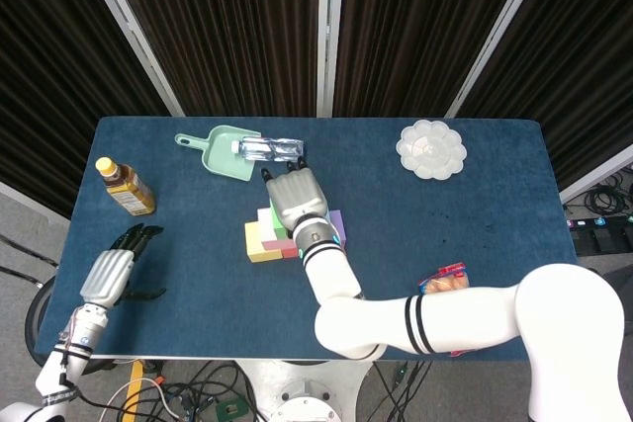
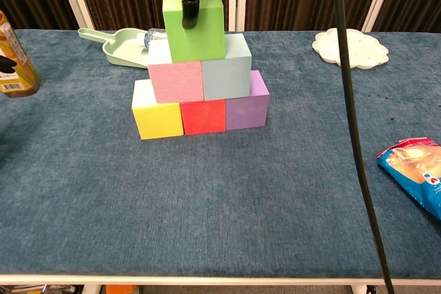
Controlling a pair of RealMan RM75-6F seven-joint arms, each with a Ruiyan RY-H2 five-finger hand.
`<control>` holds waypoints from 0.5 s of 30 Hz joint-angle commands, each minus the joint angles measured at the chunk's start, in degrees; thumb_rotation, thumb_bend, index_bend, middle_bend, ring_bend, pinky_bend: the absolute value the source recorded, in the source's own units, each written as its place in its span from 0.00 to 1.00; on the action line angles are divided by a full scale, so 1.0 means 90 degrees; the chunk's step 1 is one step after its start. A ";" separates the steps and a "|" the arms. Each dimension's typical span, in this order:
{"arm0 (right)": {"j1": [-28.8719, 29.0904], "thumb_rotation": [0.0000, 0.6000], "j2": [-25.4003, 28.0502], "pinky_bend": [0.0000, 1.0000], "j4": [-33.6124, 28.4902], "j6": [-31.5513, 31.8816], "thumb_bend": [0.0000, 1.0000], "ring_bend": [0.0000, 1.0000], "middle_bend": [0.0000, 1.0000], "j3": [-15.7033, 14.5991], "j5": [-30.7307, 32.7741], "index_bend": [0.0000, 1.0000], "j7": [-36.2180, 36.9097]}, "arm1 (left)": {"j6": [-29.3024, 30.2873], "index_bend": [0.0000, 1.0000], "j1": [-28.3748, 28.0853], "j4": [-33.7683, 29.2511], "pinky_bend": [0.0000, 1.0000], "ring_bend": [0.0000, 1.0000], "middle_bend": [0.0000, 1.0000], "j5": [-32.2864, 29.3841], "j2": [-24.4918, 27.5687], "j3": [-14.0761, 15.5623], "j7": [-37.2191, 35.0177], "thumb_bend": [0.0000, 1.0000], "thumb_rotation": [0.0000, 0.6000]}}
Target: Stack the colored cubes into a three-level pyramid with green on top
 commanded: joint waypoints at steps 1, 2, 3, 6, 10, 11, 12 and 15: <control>-0.0059 1.00 0.0044 0.00 -0.0045 -0.0072 0.03 0.02 0.30 0.0038 -0.0020 0.00 0.0047 | 0.0007 0.11 0.0002 -0.0015 0.14 0.00 0.09 0.0008 0.0004 0.0004 0.0004 0.04 1.00; -0.0077 1.00 0.0058 0.00 -0.0060 -0.0100 0.02 0.01 0.28 0.0044 -0.0029 0.00 0.0058 | 0.0013 0.11 0.0002 -0.0023 0.14 0.00 0.09 0.0012 0.0005 0.0002 0.0008 0.04 1.00; -0.0098 1.00 0.0081 0.00 -0.0080 -0.0134 0.01 0.01 0.26 0.0041 -0.0044 0.00 0.0060 | 0.0023 0.11 0.0001 -0.0031 0.14 0.00 0.09 0.0017 0.0006 -0.0001 0.0019 0.04 1.00; -0.0122 1.00 0.0125 0.00 -0.0113 -0.0183 0.00 0.00 0.20 0.0023 -0.0025 0.00 0.0041 | 0.0032 0.11 0.0001 -0.0051 0.14 0.00 0.09 0.0023 0.0011 -0.0003 0.0040 0.04 1.00; -0.0140 1.00 0.0183 0.00 -0.0140 -0.0245 0.00 0.00 0.15 0.0027 0.0006 0.00 0.0036 | 0.0023 0.11 -0.0006 -0.0079 0.14 0.00 0.09 0.0010 0.0022 -0.0010 0.0071 0.04 1.00; -0.0145 1.00 0.0201 0.00 -0.0152 -0.0255 0.00 0.00 0.14 0.0029 0.0004 0.00 0.0038 | 0.0024 0.11 -0.0005 -0.0084 0.14 0.00 0.09 0.0009 0.0025 -0.0009 0.0076 0.04 1.00; -0.0155 1.00 0.0229 0.00 -0.0176 -0.0270 0.00 0.00 0.12 0.0037 -0.0002 0.00 0.0050 | 0.0028 0.11 -0.0003 -0.0092 0.14 0.00 0.09 0.0009 0.0030 -0.0010 0.0080 0.04 1.00; -0.0203 1.00 0.0363 0.00 -0.0310 -0.0287 0.00 0.00 0.08 0.0080 -0.0044 0.00 0.0112 | 0.0058 0.11 -0.0001 -0.0131 0.14 0.00 0.09 0.0010 0.0058 -0.0027 0.0098 0.04 1.00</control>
